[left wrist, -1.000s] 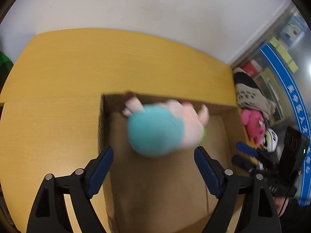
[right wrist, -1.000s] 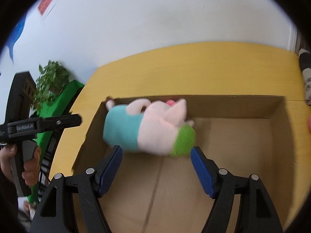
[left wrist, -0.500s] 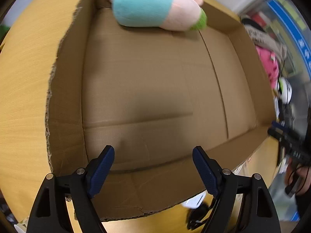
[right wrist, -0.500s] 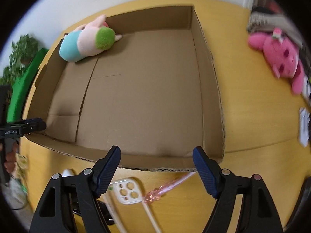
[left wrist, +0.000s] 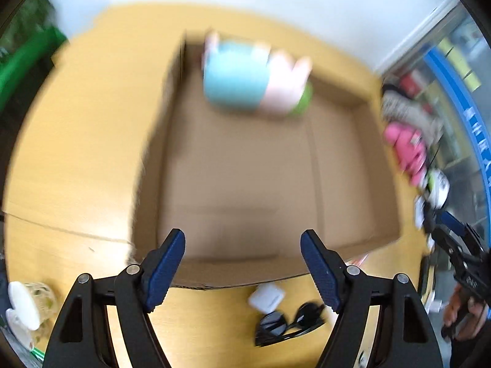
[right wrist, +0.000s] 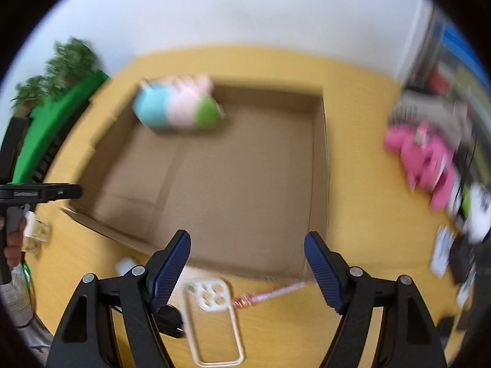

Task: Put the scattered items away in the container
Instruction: 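Withdraw both grippers from the box toward the phone case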

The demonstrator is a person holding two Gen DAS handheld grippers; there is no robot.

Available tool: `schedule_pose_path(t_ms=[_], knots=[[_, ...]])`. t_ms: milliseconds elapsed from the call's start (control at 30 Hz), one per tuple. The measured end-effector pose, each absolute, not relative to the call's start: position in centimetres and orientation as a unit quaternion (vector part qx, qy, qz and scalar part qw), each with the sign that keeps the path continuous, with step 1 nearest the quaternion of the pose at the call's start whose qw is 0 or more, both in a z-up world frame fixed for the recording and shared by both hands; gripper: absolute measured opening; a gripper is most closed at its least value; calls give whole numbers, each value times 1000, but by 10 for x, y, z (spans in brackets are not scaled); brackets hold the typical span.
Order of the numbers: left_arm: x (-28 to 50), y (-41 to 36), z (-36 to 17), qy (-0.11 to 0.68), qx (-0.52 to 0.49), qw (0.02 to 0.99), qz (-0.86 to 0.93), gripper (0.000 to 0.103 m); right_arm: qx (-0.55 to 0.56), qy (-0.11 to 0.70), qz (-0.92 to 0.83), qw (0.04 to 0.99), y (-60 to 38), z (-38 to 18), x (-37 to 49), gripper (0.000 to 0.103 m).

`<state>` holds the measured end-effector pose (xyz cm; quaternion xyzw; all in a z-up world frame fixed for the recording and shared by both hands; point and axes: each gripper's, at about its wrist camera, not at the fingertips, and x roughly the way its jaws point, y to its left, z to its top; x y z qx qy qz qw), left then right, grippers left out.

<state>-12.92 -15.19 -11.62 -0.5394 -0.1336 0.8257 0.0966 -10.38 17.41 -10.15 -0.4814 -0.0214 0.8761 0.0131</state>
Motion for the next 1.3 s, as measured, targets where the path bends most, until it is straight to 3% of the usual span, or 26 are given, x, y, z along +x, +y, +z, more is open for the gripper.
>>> schedule_pose_path(t_ms=[100, 300, 467, 733, 967, 1300], knots=[[-101, -161, -54, -156, -449, 72, 877, 103, -410, -10, 912, -4, 158, -39, -85, 77], [-36, -158, 29, -109, -317, 37, 941, 103, -354, -37, 934, 19, 129, 23, -58, 80], [-14, -154, 52, -73, -296, 28, 952, 103, -339, -78, 938, 3, 102, 40, -40, 80], [0, -133, 59, -70, -313, 50, 946, 103, -329, -80, 938, -74, 80, 57, -10, 80], [12, -113, 55, -43, -329, 73, 941, 103, -277, -70, 958, -35, 89, 73, 26, 80], [29, -116, -13, -16, -434, 77, 897, 100, -444, 5, 896, -15, 100, -24, 36, 75]])
